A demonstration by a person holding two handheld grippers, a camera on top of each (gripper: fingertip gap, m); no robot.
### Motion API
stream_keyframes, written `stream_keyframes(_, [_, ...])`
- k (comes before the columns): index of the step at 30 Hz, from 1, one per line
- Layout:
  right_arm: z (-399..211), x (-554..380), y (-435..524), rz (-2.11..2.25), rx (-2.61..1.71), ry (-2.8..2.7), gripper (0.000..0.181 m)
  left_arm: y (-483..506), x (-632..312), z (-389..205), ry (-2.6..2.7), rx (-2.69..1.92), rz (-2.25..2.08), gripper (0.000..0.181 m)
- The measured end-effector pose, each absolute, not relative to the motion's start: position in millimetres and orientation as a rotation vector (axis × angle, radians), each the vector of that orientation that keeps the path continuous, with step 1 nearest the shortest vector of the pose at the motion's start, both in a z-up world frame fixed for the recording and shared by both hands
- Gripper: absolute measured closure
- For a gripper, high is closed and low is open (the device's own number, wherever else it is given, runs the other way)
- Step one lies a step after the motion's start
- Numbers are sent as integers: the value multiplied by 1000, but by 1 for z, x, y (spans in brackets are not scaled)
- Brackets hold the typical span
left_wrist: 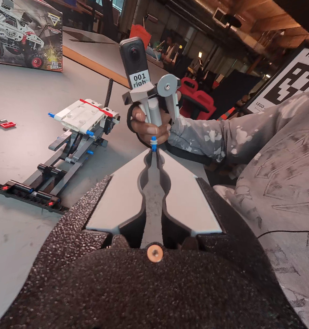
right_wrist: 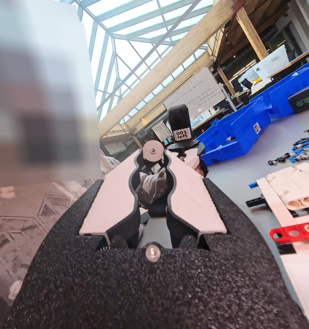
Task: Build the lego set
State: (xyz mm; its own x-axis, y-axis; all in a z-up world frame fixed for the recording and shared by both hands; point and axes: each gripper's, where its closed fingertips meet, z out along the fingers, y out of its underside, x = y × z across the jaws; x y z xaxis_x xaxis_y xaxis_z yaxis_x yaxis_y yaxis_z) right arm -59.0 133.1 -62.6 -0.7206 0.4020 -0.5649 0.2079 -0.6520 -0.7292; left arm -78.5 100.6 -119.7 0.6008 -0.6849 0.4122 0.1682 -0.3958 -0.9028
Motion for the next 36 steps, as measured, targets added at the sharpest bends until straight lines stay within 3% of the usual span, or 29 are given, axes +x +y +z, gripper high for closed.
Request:
stream_keyframes(9, [-79, -68, 122, 2500, -1187, -1338, 159, 95, -71, -118, 425, -1749, -1082, 178])
stream_keyframes(21, [-125, -72, 95, 2107, -1251, -1761, 159, 93, -60, -145, 514, -1902, -1001, 178])
stream_keyframes(36, [-165, -70, 94, 1690, -1306, -2037, 158, 94, -64, -187, 705, -2094, -624, 178])
